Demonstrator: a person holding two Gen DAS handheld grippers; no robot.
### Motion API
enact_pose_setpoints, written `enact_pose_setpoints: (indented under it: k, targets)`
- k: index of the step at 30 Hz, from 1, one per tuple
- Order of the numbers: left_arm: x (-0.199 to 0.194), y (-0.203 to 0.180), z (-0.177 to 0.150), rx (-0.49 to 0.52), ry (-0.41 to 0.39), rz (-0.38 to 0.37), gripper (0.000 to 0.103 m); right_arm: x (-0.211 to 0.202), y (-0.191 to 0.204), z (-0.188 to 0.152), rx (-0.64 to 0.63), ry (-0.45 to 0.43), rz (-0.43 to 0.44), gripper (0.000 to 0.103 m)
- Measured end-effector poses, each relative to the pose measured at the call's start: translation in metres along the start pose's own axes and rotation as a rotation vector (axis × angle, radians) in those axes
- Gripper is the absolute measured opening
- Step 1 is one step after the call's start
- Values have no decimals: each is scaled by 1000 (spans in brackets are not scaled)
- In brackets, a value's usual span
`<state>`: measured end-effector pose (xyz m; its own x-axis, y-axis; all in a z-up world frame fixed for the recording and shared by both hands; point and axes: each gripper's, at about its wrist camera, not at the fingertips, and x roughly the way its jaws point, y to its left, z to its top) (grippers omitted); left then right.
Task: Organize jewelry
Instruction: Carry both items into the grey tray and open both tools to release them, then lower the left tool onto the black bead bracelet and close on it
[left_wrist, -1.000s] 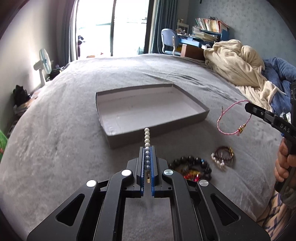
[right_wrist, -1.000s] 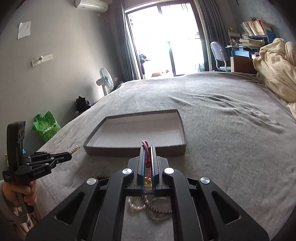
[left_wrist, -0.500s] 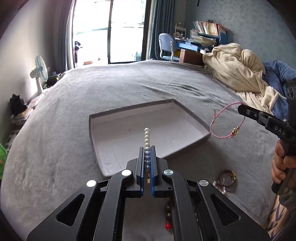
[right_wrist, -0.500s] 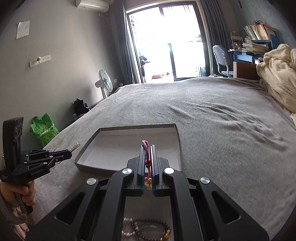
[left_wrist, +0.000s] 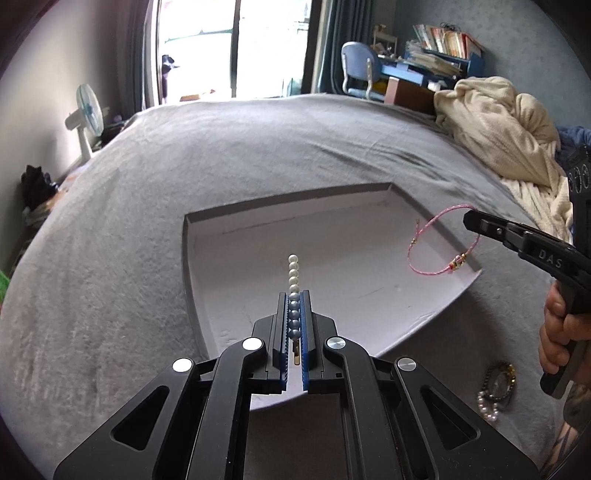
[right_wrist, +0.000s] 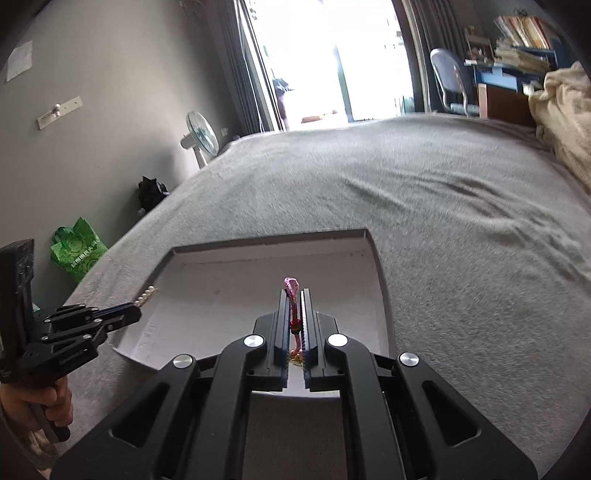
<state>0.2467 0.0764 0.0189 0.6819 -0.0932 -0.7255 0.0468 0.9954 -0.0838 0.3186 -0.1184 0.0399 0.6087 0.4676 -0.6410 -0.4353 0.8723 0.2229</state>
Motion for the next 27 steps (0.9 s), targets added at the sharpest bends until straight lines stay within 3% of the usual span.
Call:
enact_pose_setpoints:
  k: [7, 9, 13, 15, 17, 23, 27]
  targets:
    - [16, 9, -9, -31, 40, 7, 7, 20, -11, -13, -12, 47, -67, 6]
    - [16, 10, -11, -37, 40, 16, 24, 20, -14, -15, -14, 49, -77, 18]
    - [12, 11, -14, -43, 31, 22, 38, 13, -18, -20, -13, 30, -83, 40]
    - [5, 13, -17, -58, 15, 24, 57, 7, -21, -22, -11, 16, -89, 46]
    - [-2, 13, -19, -62, -5, 22, 63, 3, -23, -23, -8, 11, -100, 49]
    - [-18, 10, -28, -61, -29, 6, 66, 6, -37, -23, 42, 45, -127, 54]
    - [-24, 5, -34, -57, -32, -3, 67, 12, -36, -23, 32, 90, -134, 66]
